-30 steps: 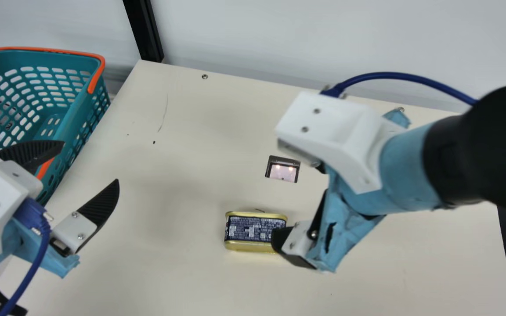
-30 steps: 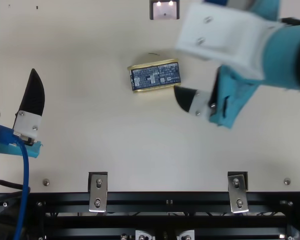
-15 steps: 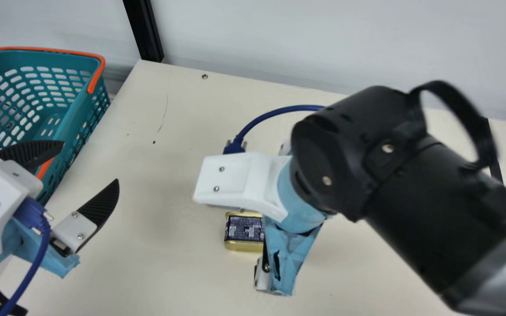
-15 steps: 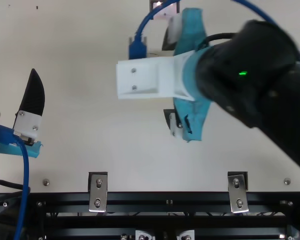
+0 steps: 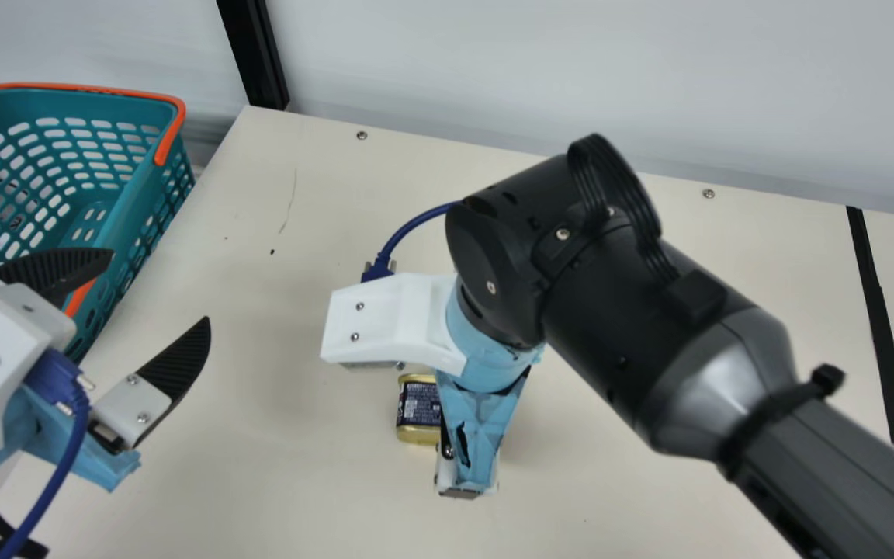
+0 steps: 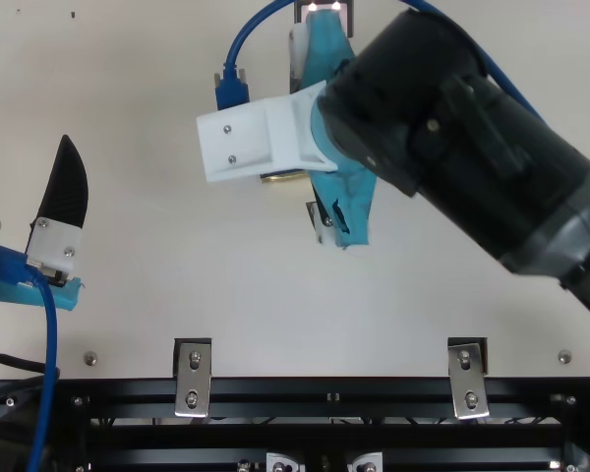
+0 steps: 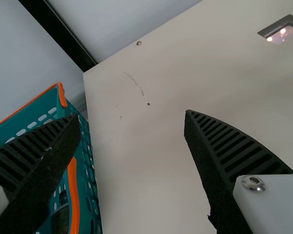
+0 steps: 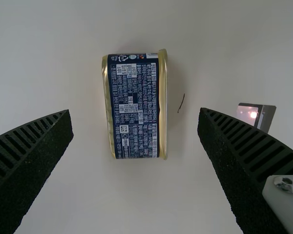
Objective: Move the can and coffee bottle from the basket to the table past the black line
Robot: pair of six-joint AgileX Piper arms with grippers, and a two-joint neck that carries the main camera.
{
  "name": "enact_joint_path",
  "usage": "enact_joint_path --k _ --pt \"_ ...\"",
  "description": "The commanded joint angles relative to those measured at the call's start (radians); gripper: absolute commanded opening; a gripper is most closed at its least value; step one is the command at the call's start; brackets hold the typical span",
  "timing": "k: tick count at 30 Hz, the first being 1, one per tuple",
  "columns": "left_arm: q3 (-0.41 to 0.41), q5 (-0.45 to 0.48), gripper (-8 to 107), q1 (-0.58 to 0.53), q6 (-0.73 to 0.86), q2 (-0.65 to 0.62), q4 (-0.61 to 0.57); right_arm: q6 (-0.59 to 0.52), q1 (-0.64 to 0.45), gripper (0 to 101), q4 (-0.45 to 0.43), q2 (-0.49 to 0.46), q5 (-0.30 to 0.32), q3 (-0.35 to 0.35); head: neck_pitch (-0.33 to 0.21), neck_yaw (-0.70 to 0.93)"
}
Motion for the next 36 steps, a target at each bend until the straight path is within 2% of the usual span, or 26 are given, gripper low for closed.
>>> enact_joint_path --k 1,10,19,20,21,22,29,36 --pt "0.0 0.0 90 0.0 0.0 0.0 0.0 -0.02 -0.007 101 0.012 0.018 -0.002 -0.005 -0.012 -0.01" --pt "0.0 0.0 90 0.0 0.0 0.0 0.0 -0.077 -0.037 101 0.066 0.082 -0.013 -0.02 -0.012 -0.01" --pt "0.0 0.0 90 0.0 0.0 0.0 0.0 -0.091 -0.062 101 0.087 0.123 -0.053 -0.009 -0.012 -0.01" --pt "0.0 0.0 90 0.0 0.0 0.0 0.0 -0.089 -0.065 43 0.085 0.125 -0.061 -0.004 -0.012 -0.01" --pt "0.0 0.0 90 0.0 0.0 0.0 0.0 -0.087 -0.067 17 0.085 0.127 -0.067 0.001 -0.012 -0.01" --pt "0.0 0.0 90 0.0 0.0 0.0 0.0 -0.085 -0.07 0 0.083 0.128 -0.074 0.007 -0.012 -0.01" --pt "0.0 0.0 90 0.0 0.0 0.0 0.0 -0.055 -0.093 0 0.079 0.087 -0.085 0.043 -0.012 -0.01" --pt "0.0 0.0 90 0.0 0.0 0.0 0.0 0.013 -0.134 0 0.087 0.011 -0.03 0.036 -0.012 -0.01"
